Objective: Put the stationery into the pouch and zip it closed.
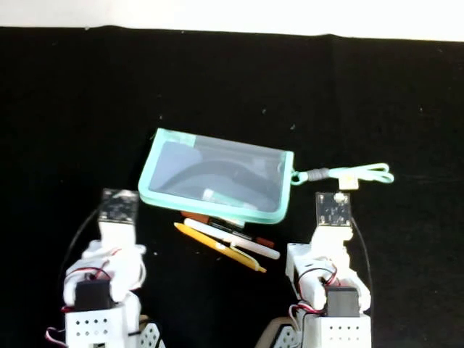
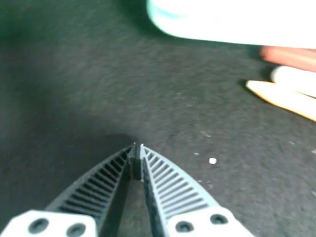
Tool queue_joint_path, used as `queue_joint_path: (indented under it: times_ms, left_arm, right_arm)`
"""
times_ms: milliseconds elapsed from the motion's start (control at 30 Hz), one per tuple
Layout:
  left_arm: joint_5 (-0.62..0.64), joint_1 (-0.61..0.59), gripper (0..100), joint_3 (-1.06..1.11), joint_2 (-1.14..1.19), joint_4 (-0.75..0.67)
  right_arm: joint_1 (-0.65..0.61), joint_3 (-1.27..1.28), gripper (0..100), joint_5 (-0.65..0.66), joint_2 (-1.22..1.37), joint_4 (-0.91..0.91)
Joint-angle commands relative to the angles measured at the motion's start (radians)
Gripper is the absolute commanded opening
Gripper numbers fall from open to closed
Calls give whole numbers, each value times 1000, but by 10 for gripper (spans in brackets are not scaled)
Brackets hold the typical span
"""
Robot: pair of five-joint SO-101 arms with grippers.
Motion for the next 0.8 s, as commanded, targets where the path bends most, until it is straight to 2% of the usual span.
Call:
queue_joint_path:
  times_ms: [0, 133, 333, 433, 633, 767]
  left_arm:
    - [-5, 107, 7, 13, -7, 5]
    - [-5, 229, 7, 13, -8, -3]
    - [-5, 387, 7, 13, -8, -155]
    - [-5, 441, 7, 13, -8, -173]
    - [-5, 493, 7, 13, -8, -186]
    - [-6, 487, 7, 13, -8, -298]
  right_arm:
    - [8, 134, 12, 5, -8, -5]
    - [8, 134, 12, 5, -8, -5]
    - [8, 134, 12, 5, -8, -5]
    - [8, 134, 12, 5, -8, -5]
    - [8, 134, 12, 5, -8, -5]
    - [5, 134, 12, 5, -8, -5]
